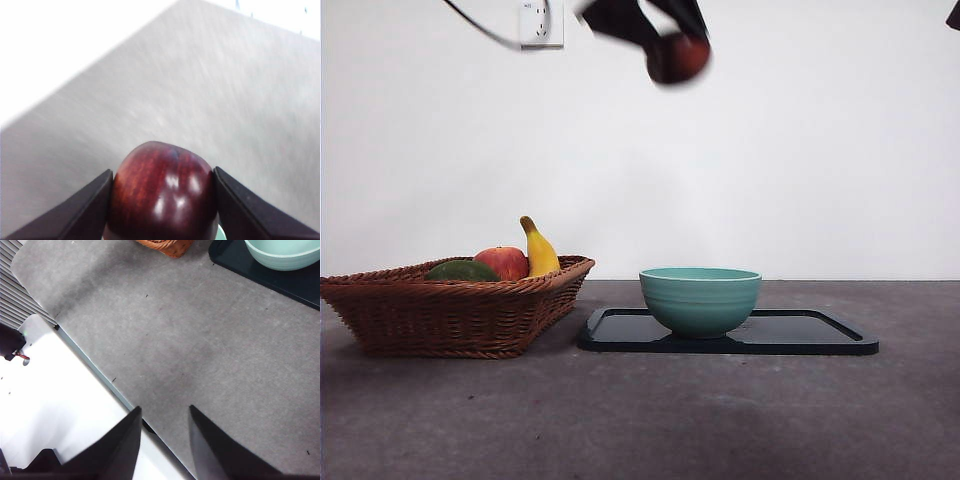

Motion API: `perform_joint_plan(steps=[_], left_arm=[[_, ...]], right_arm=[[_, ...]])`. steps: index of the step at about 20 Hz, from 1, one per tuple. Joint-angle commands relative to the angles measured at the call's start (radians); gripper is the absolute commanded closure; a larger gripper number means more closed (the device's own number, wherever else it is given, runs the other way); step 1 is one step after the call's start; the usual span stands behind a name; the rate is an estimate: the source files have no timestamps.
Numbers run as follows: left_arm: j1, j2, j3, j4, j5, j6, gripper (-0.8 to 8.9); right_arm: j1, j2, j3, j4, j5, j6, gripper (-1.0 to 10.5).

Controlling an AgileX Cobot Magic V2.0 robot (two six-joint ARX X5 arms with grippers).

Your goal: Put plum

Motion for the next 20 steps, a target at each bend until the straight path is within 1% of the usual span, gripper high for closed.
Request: perform_joint_plan(steps=[1,4,9,13,15,20], left_arm=[[0.031,-0.076,0.036,-0.029,0.001,-0.028,5.73],[0.097,-0.173,0.036,-0.126,0.001,-0.030,5.73],[0.201,-0.249,0.035,-0.275,0.003,-0.032,5.69],[0.273,-0.282,0.007,-0.364,0.078,-0.019,5.69],[0.299,-0.296,-0.028,-0.385,0.114,-0.007,5.70],[0.341,-0.335,-0.177,-0.383,0.119,-0.001,5.69]], right_arm=[[0.005,0.002,0.008,0.003,-0.005,-0.020,8.0],[0.005,0.002,0.009,0.003,-0.004,-0.032,8.0],[0.005,0.002,0.009,0.004,-0.004,-0.042,8.0],[0.005,0.002,0.009,0.011,-0.004,-0.050,8.0],[0.005,0.002,0.008,0.014,-0.004,-0.050,8.0],[0.005,0.002,0.009,0.018,-0.004,-0.054,8.0]])
